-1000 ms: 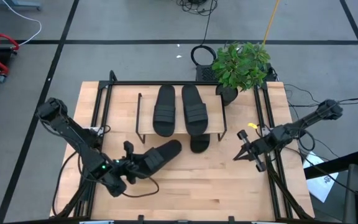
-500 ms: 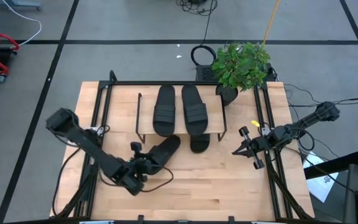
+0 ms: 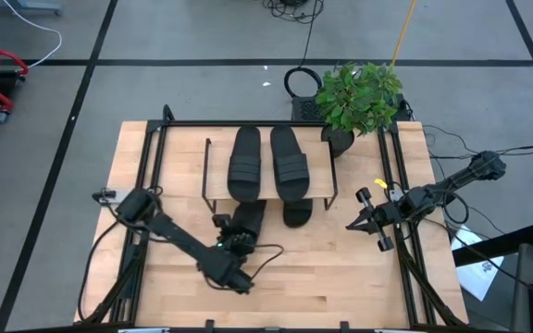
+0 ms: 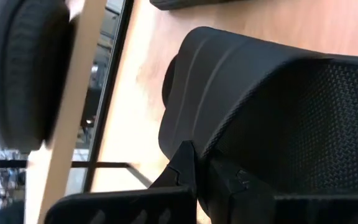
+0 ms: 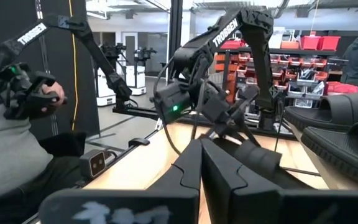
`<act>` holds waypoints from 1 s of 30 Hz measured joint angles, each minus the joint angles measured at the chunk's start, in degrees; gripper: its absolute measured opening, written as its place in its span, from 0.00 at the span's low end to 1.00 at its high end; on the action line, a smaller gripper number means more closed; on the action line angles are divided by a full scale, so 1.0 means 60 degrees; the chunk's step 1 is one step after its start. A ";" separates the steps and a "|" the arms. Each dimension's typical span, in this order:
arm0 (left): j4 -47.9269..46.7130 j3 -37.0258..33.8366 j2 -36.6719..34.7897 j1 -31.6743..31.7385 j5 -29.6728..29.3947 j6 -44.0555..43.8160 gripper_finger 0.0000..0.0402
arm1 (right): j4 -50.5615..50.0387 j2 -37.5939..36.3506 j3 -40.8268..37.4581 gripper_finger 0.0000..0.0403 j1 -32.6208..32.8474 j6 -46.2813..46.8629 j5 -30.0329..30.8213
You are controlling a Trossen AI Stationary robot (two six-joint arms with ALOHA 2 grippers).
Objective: Pick and place slides into the shelf
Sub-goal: Put the black slide under the shelf
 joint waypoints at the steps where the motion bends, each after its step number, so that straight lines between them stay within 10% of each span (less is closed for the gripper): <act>1: -0.0053 0.0161 0.0134 0.0118 -0.0005 -0.0122 0.00 | 0.0019 0.0000 0.0000 0.00 0.0000 0.0001 0.0000; 30: 0.1471 0.0409 0.0775 0.1708 0.1338 -0.0639 0.01 | 0.0081 0.0033 0.0000 0.00 0.0007 0.0602 -0.0040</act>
